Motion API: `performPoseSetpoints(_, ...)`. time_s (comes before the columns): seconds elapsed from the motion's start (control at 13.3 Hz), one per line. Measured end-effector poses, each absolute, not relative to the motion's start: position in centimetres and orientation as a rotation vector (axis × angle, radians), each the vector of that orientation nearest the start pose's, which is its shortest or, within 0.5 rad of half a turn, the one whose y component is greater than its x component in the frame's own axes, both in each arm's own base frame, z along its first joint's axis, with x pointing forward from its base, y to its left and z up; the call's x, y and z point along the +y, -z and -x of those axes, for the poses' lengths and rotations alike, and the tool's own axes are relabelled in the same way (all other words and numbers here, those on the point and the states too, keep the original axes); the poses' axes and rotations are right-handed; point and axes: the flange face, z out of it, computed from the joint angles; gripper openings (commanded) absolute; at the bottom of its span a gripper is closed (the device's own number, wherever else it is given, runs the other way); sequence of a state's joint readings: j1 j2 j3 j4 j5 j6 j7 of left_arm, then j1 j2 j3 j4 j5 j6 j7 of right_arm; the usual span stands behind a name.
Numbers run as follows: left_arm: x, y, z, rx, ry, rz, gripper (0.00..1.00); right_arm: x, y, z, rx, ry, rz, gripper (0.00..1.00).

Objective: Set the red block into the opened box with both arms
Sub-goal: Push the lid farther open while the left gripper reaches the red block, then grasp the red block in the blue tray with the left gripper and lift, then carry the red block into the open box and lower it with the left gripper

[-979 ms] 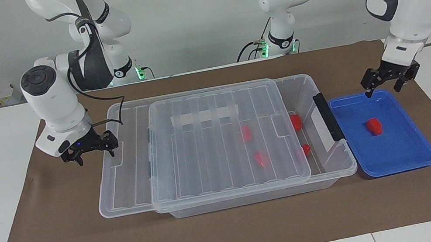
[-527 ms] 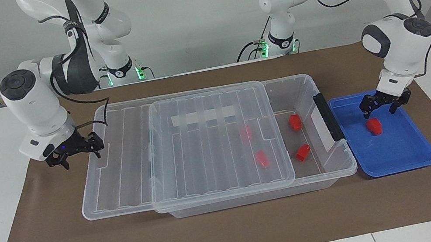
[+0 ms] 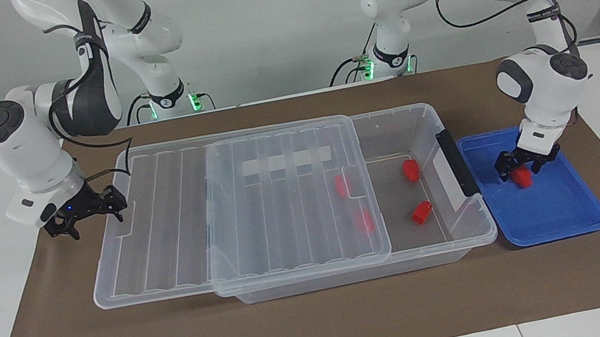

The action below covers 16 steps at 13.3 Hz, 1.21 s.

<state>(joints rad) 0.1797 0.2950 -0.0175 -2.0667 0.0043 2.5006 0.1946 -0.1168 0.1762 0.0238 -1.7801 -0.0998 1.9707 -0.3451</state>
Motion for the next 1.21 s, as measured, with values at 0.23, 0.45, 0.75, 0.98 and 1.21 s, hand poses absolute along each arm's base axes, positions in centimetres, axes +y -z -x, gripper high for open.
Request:
performPoseSetpoints(0.23, 9.7, -30.2, -59.3, 0.053, 0.213, 3.111, 0.0, -7.0, -45.6, -60.9, -0.476, -0.006, 3.196, 1.0)
performPoseSetpoints(0.45, 9.7, -30.5, -59.3, 0.048, 0.168, 3.121, 0.0, -7.8, -45.6, -60.8, -0.485, -0.008, 3.194, 1.0)
performPoseSetpoints(0.75, 9.0, -38.2, -61.4, -0.108, -0.019, 3.213, 0.0, -8.2, -45.8, -60.8, -0.486, -0.005, 3.195, 1.0)
performPoseSetpoints(0.98, 5.4, -49.6, -62.2, -0.374, -0.111, 3.242, 0.0, -7.0, -47.9, -60.4, -0.422, 0.041, 3.209, 1.0)
performPoseSetpoints(1.21, -3.1, -54.8, -61.7, -0.6, -0.196, 3.188, 0.0, -2.5, -51.5, -59.5, -0.241, 0.128, 3.228, 1.0)
